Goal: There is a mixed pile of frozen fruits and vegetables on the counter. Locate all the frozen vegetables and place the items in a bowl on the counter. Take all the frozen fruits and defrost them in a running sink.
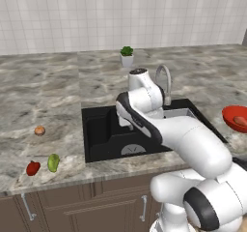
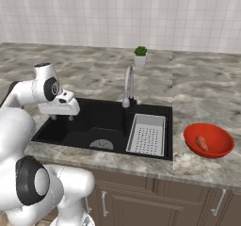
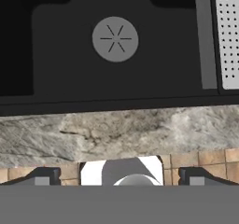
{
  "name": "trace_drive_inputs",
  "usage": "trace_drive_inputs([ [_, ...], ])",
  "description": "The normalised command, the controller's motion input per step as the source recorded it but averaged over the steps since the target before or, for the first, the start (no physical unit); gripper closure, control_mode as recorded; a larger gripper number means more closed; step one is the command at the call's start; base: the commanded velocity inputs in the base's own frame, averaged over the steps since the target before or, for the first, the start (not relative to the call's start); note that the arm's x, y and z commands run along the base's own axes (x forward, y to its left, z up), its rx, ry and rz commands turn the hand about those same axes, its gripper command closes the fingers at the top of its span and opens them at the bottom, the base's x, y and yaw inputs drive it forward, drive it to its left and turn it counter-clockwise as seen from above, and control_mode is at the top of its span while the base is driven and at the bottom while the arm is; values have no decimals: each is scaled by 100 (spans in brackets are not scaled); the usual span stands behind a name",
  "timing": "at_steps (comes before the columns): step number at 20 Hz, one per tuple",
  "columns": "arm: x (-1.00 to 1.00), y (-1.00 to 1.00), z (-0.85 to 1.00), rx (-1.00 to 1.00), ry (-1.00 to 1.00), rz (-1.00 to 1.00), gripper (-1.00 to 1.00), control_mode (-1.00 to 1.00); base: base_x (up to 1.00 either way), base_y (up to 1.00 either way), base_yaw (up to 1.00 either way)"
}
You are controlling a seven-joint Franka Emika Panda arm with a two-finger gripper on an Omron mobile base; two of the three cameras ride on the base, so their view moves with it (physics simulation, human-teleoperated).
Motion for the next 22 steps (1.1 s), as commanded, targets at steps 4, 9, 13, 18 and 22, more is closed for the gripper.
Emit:
trace_drive_inputs([
  [4, 0, 75, -3, -3, 0, -9, -100, -100, 0, 0, 0],
  [9, 0, 71, -7, -4, 0, -11, -100, -100, 0, 0, 0],
  [13, 0, 71, -12, 0, 1, -6, -100, -100, 0, 0, 0],
  [18, 0, 76, -10, 0, 3, -1, -100, -100, 0, 0, 0],
  [22, 0, 71, -1, 3, 8, 2, -100, -100, 0, 0, 0],
])
